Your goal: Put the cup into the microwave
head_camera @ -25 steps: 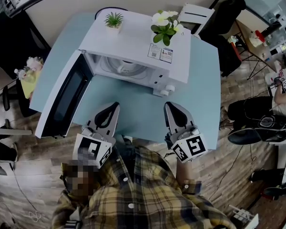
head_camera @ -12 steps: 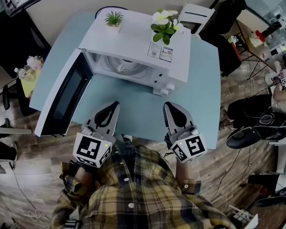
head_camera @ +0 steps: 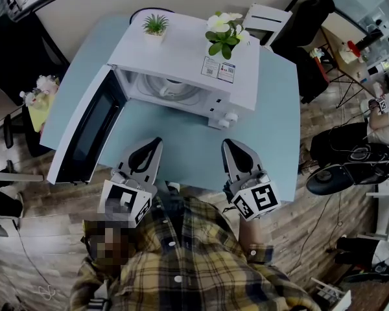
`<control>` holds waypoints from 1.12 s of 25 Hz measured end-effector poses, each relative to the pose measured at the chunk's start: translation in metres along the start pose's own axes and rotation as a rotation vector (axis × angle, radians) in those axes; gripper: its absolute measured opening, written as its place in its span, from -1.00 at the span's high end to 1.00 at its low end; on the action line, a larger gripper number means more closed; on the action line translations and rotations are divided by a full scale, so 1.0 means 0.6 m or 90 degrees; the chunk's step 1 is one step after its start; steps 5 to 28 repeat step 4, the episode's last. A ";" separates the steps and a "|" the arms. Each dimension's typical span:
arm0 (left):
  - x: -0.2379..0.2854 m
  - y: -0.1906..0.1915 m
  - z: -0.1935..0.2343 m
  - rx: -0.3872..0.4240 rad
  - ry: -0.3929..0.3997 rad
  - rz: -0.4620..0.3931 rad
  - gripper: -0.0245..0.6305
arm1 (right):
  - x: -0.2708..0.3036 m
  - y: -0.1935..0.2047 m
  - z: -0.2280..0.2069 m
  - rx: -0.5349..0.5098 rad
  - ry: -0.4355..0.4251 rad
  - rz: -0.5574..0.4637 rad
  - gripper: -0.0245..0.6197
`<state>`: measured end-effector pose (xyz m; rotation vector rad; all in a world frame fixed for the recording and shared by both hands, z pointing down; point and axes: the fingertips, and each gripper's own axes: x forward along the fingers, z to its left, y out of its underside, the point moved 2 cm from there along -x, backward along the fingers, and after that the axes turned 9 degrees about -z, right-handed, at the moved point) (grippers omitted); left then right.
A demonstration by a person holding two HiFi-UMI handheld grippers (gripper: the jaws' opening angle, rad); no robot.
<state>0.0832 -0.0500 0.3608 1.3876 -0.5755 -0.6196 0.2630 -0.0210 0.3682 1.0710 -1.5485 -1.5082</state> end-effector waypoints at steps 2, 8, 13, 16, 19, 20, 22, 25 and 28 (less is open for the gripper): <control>-0.001 0.001 0.000 0.000 0.000 0.000 0.95 | -0.001 0.003 0.000 0.001 0.001 0.003 0.92; -0.002 0.003 0.001 0.000 0.000 0.001 0.95 | -0.002 0.006 0.001 0.002 0.001 0.005 0.92; -0.002 0.003 0.001 0.000 0.000 0.001 0.95 | -0.002 0.006 0.001 0.002 0.001 0.005 0.92; -0.002 0.003 0.001 0.000 0.000 0.001 0.95 | -0.002 0.006 0.001 0.002 0.001 0.005 0.92; -0.002 0.003 0.001 0.000 0.000 0.001 0.95 | -0.002 0.006 0.001 0.002 0.001 0.005 0.92; -0.002 0.003 0.001 0.000 0.000 0.001 0.95 | -0.002 0.006 0.001 0.002 0.001 0.005 0.92; -0.002 0.003 0.001 0.000 0.000 0.001 0.95 | -0.002 0.006 0.001 0.002 0.001 0.005 0.92; -0.002 0.003 0.001 0.000 0.000 0.001 0.95 | -0.002 0.006 0.001 0.002 0.001 0.005 0.92; -0.002 0.003 0.001 0.000 0.000 0.001 0.95 | -0.002 0.006 0.001 0.002 0.001 0.005 0.92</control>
